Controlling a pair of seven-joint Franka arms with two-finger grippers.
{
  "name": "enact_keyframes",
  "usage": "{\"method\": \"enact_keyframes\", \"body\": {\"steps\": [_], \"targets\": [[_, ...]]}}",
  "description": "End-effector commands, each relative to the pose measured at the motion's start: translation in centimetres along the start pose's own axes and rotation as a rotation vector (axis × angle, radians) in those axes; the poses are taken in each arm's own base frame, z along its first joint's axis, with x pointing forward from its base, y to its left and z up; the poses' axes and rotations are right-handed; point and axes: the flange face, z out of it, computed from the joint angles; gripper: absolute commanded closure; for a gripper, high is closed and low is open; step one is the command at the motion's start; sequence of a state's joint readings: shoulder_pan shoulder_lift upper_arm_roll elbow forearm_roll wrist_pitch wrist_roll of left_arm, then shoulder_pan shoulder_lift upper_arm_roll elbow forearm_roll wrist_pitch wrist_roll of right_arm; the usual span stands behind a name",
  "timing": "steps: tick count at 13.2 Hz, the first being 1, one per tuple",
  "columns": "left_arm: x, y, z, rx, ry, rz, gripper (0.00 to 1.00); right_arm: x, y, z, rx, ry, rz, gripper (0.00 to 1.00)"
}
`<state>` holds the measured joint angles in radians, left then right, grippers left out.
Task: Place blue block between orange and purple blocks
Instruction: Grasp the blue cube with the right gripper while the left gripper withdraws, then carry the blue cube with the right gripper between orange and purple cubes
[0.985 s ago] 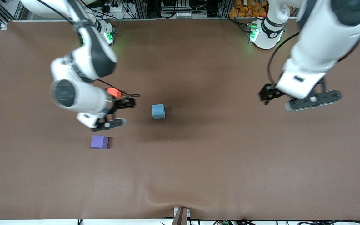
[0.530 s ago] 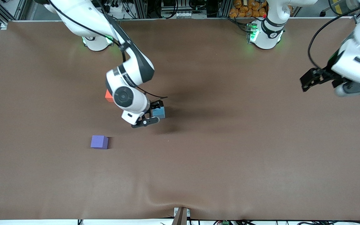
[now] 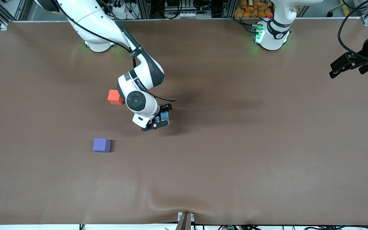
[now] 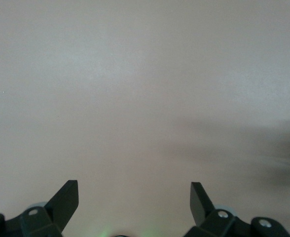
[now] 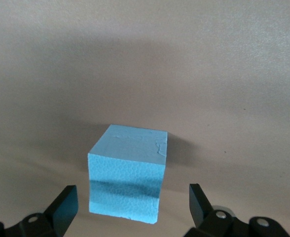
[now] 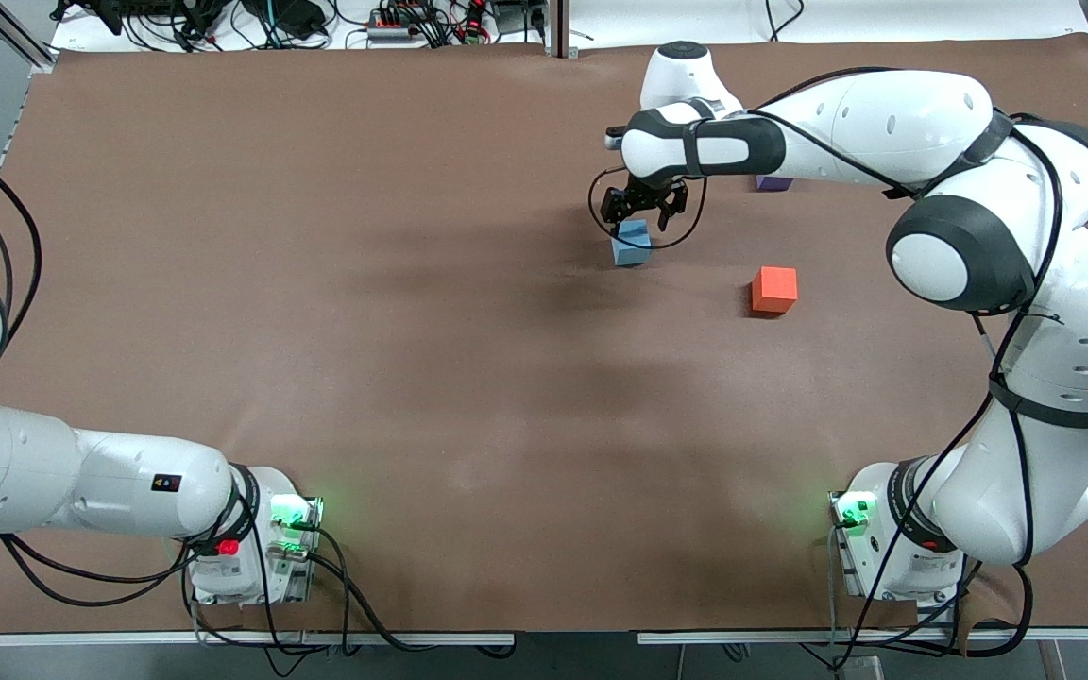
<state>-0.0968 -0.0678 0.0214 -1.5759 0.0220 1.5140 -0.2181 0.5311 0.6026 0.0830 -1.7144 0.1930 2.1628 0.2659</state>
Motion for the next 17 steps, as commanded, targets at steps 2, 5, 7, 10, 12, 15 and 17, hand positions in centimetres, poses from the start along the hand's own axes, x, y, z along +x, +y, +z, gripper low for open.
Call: {"method": "enact_keyframes", "body": {"steps": [2,5,7,10,12,15,17], "targets": [[0.0,-0.3,0.6,0.001,0.002,0.000,0.00,0.2,-1.6,1.5,-0.005,0.003,0.000,0.00],[0.5,-0.4,1.8,0.006,-0.022,0.016,0.00,0.2,-2.3,2.6,-0.004,0.022,0.010,0.00],[0.5,-0.6,2.1,-0.002,-0.029,0.012,0.00,0.0,-3.0,3.1,-0.006,0.037,0.011,0.07],[0.6,-0.4,2.1,-0.005,-0.026,0.014,0.00,0.0,-1.7,0.7,-0.019,0.011,0.042,0.98],[0.8,-0.2,2.4,-0.011,-0.029,0.014,0.00,-0.4,1.2,-4.6,-0.023,-0.024,0.076,1.00],[0.8,-0.2,2.4,-0.011,-0.029,0.015,0.00,-1.5,10.6,-14.4,-0.008,-0.082,0.109,1.00],[0.6,-0.1,2.7,-0.009,-0.036,0.017,0.00,-3.0,16.6,-17.0,-0.042,-0.110,0.180,1.00]]}}
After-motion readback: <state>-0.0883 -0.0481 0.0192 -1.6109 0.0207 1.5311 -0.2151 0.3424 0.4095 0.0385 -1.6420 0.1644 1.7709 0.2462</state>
